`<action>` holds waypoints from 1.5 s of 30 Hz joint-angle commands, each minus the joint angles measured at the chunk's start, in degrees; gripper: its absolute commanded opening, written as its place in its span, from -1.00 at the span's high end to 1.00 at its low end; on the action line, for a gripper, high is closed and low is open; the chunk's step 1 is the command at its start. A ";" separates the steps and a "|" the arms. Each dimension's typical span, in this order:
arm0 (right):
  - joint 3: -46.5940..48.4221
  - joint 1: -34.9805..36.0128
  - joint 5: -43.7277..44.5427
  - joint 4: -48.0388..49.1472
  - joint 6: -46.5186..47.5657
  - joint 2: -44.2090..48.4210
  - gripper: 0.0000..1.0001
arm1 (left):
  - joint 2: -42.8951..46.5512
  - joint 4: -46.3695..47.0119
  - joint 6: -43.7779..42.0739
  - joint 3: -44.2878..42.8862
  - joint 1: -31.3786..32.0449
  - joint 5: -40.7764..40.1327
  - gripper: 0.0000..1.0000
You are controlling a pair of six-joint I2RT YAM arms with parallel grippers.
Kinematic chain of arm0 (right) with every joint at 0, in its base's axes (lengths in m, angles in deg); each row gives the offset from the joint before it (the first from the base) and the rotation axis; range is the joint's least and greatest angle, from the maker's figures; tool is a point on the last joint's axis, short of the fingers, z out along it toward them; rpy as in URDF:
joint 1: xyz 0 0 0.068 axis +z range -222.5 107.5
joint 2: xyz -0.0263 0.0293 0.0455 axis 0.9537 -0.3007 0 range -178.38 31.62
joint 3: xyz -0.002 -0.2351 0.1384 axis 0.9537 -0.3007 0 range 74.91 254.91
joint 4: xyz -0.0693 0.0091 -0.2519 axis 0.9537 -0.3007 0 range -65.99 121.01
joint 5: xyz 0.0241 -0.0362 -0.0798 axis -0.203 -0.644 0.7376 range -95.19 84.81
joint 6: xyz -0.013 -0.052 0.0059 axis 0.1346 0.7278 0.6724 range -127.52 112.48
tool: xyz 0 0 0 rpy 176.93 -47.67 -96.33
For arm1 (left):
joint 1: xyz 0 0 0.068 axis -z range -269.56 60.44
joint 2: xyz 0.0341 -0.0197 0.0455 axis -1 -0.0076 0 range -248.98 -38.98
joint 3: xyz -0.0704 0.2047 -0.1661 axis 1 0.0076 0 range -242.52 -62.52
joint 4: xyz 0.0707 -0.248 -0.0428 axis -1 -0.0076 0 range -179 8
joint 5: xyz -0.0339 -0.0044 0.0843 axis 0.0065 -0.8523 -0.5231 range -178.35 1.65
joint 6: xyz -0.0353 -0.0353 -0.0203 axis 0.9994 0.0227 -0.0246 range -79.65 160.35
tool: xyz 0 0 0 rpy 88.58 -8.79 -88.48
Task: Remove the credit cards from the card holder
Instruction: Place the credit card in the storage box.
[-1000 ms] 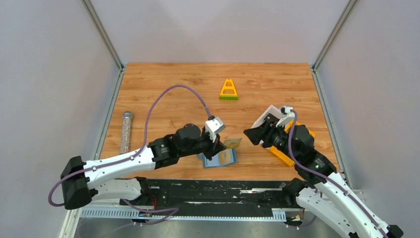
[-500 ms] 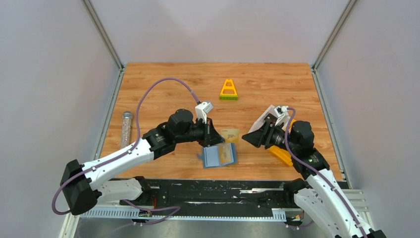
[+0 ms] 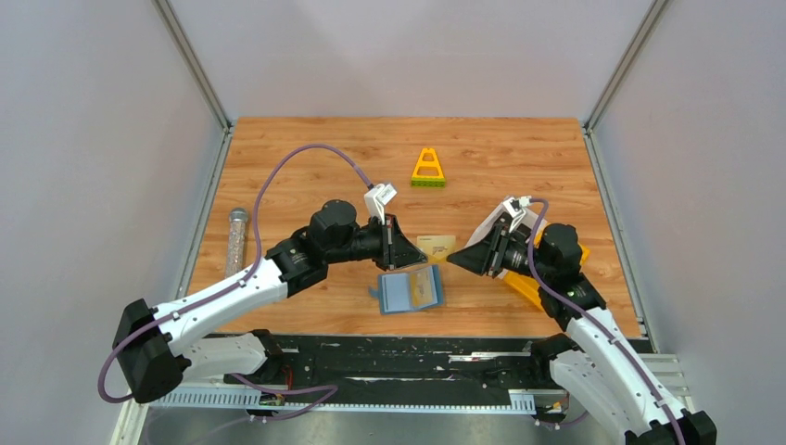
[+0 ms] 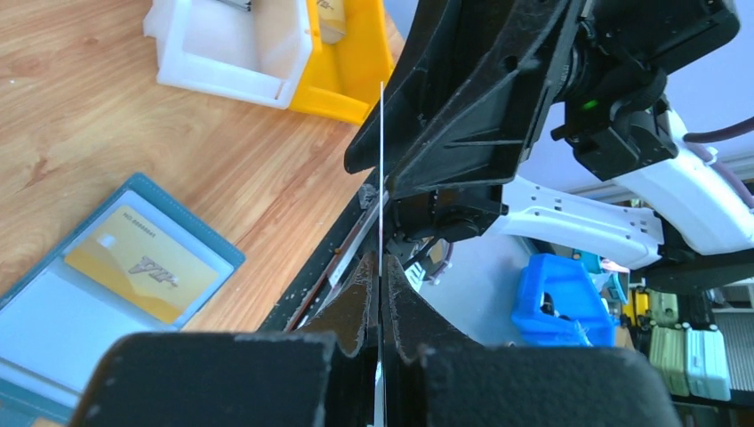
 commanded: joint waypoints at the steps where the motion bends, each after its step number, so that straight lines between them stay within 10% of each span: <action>1: -0.44 -0.35 -2.05 6.64 -2.02 -0.21 0.38 | -0.24 3.72 1.62 -0.01 -0.45 1.98 1.00; 8: -0.58 -0.90 -3.21 8.65 -2.83 -0.38 1.00 | -0.02 2.71 2.44 0.81 -1.47 1.51 0.64; 17: 0.96 -4.15 -2.87 4.31 -3.70 2.32 1.00 | 0.72 -4.09 -1.52 -0.25 -2.24 -1.45 -0.13; 22: 7.05 -9.40 0.81 -10.29 1.57 2.28 1.00 | 0.79 -10.94 -7.15 -3.00 -2.27 -3.57 -0.92; 38: 24.88 -42.16 14.32 -44.31 20.01 -10.03 1.00 | 7.22 -31.32 -22.30 -8.92 -2.24 -19.28 -1.00; 45: 23.45 -43.52 25.91 -45.29 16.81 -10.82 1.00 | 10.49 -34.09 -26.51 -8.15 -2.22 -27.09 -1.00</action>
